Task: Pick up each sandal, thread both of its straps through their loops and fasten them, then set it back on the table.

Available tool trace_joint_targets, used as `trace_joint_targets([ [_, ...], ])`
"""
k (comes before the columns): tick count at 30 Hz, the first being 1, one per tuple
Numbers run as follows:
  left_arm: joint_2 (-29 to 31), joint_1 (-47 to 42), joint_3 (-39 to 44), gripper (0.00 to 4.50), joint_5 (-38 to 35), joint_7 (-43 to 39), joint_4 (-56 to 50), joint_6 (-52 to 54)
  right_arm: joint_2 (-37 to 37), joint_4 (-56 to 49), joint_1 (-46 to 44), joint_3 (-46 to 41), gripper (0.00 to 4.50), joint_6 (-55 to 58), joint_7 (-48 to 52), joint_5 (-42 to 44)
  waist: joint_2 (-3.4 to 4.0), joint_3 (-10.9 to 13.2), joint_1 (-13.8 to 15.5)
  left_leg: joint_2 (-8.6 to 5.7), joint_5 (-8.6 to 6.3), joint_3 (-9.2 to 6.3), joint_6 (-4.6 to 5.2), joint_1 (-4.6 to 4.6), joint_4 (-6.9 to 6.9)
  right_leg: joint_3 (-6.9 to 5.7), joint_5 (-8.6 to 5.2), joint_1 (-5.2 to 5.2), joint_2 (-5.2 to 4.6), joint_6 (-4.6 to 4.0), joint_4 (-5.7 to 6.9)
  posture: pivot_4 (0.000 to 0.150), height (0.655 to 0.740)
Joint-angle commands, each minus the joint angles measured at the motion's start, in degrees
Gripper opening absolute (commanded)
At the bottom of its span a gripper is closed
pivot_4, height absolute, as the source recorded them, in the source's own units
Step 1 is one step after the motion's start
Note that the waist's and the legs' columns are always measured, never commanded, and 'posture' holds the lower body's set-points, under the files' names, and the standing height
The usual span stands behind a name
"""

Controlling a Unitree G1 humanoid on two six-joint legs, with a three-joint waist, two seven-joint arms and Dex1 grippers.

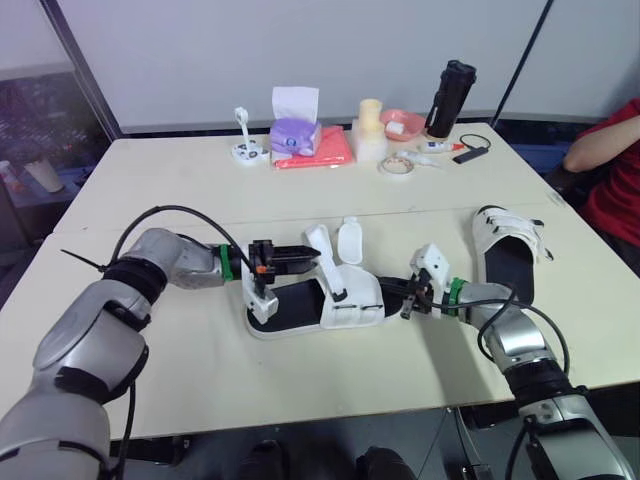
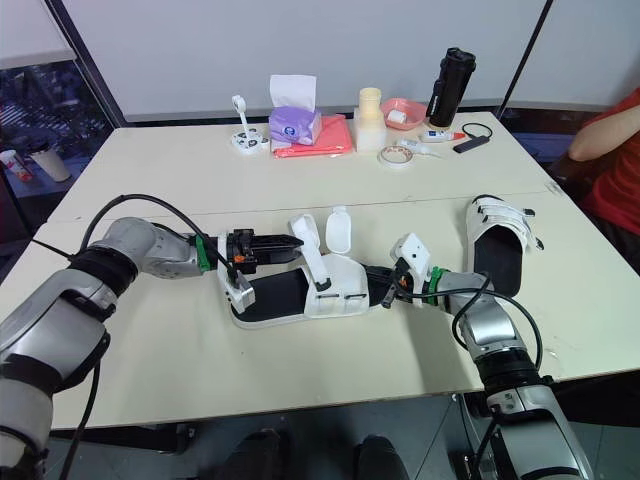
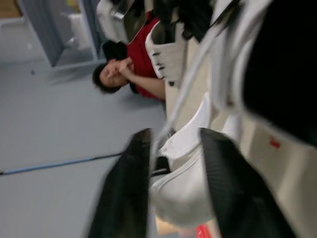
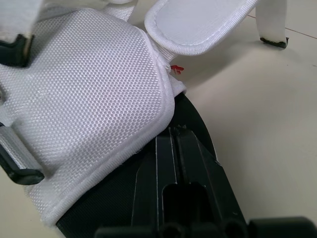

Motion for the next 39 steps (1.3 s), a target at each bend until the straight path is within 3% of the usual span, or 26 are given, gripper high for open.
trace_joint_targets([
  [1,0.42,-2.21,-0.19,3.29,-1.40,2.01,2.48,0.38,0.25,3.03,1.16,1.41,0.00,1.24,-1.12,-2.67,0.00,0.00,-0.05,0.00,0.00,0.00,0.00,0.00,0.00,0.00,0.00,-0.01,0.00,0.00,0.00,0.150,0.7400],
  [3,0.64,-2.24,0.95,4.25,-4.27,0.28,4.85,-0.38,0.18,3.06,1.23,1.39,0.00,1.20,-1.12,-2.68,0.00,0.00,-0.03,0.00,0.00,0.00,0.00,-0.01,-0.01,0.00,0.00,-0.03,0.00,0.00,0.02,0.150,0.7400],
  [4,0.85,-2.10,1.80,4.39,-6.23,-0.99,5.91,-1.03,0.14,3.10,1.27,1.37,0.00,1.17,-1.11,-2.68,0.00,0.00,-0.02,0.00,0.00,0.00,0.00,-0.01,-0.01,0.00,0.00,-0.03,0.00,0.00,0.02,0.150,0.7400],
  [9,2.68,1.39,8.36,4.39,-22.25,-12.26,8.36,-6.25,0.10,3.44,1.38,1.34,0.00,0.89,-1.07,-2.71,0.00,0.00,-0.05,0.00,0.00,0.01,0.00,-0.01,0.00,0.00,0.00,-0.06,0.00,0.00,0.04,0.150,0.7400],
  [11,1.62,4.31,11.67,4.39,-34.80,-22.60,9.12,-6.41,0.04,3.25,1.52,1.54,0.00,0.73,-0.99,-2.85,0.02,-0.03,-0.05,0.01,0.00,0.02,0.00,-0.01,-0.01,0.00,0.00,-0.06,0.00,0.00,0.04,0.150,0.7400],
  [12,0.60,7.34,13.18,4.39,-45.20,-32.30,7.07,-2.90,-0.05,2.93,1.71,1.78,0.00,0.57,-0.87,-3.04,0.01,-0.02,-0.06,0.01,0.00,0.03,0.00,0.00,0.00,0.01,0.00,-0.05,-0.01,0.00,0.04,0.150,0.7400],
  [14,-0.82,16.40,16.10,4.39,-70.15,-52.76,-7.72,15.42,-0.11,2.10,2.13,2.03,0.00,0.64,-0.90,-3.19,0.19,-0.15,-0.15,0.02,0.00,0.06,0.00,0.00,0.00,0.02,0.00,-0.03,-0.02,-0.01,0.06,0.150,0.7400],
  [16,-0.76,24.25,19.26,4.39,-89.91,-65.36,-25.83,38.52,-0.06,1.50,2.41,1.92,0.00,1.06,-0.95,-2.98,0.17,-0.13,-0.23,0.07,-0.01,0.10,0.02,0.03,0.00,0.06,-0.01,-0.01,-0.09,-0.02,0.09,0.150,0.7400],
  [20,-0.07,33.03,27.70,4.39,-115.96,-69.13,-48.54,73.02,-0.37,0.75,2.94,2.55,0.00,1.06,-0.55,-3.25,0.13,-0.08,-0.24,0.34,-0.01,-0.29,0.02,-0.07,0.03,0.02,0.00,-0.08,-0.02,-0.05,0.12,0.150,0.7400],
  [24,0.16,38.04,34.88,4.39,-134.07,-69.99,-59.09,94.04,-0.23,0.67,2.81,2.96,0.00,1.12,-0.29,-3.28,0.14,-0.10,-0.28,0.19,-0.02,-0.35,0.03,0.05,0.05,-0.02,-0.01,0.09,-0.02,-0.05,0.08,0.150,0.7400],
  [27,-0.06,40.32,37.29,4.39,-138.69,-70.86,-63.55,102.33,-0.11,1.08,2.46,3.07,0.00,1.03,-0.11,-3.44,0.13,-0.10,-0.20,0.13,-0.02,-0.35,0.04,0.08,0.05,-0.02,-0.01,0.11,-0.01,-0.04,0.06,0.150,0.7400],
  [30,-0.52,41.63,38.36,4.39,-138.91,-71.90,-65.67,106.56,0.00,1.15,2.31,2.98,0.00,1.12,-0.08,-3.51,0.11,-0.11,-0.16,0.10,-0.02,-0.33,0.04,0.08,0.06,-0.03,-0.01,0.12,0.01,-0.05,0.06,0.150,0.7400],
  [39,-8.05,38.41,38.09,4.39,-131.02,-72.79,-62.04,108.08,0.52,0.81,2.81,2.78,0.00,1.52,-0.62,-3.42,0.08,-0.13,-0.09,0.08,-0.02,-0.15,0.04,0.09,0.06,-0.03,-0.01,0.15,0.02,-0.07,0.00,0.150,0.7400],
])
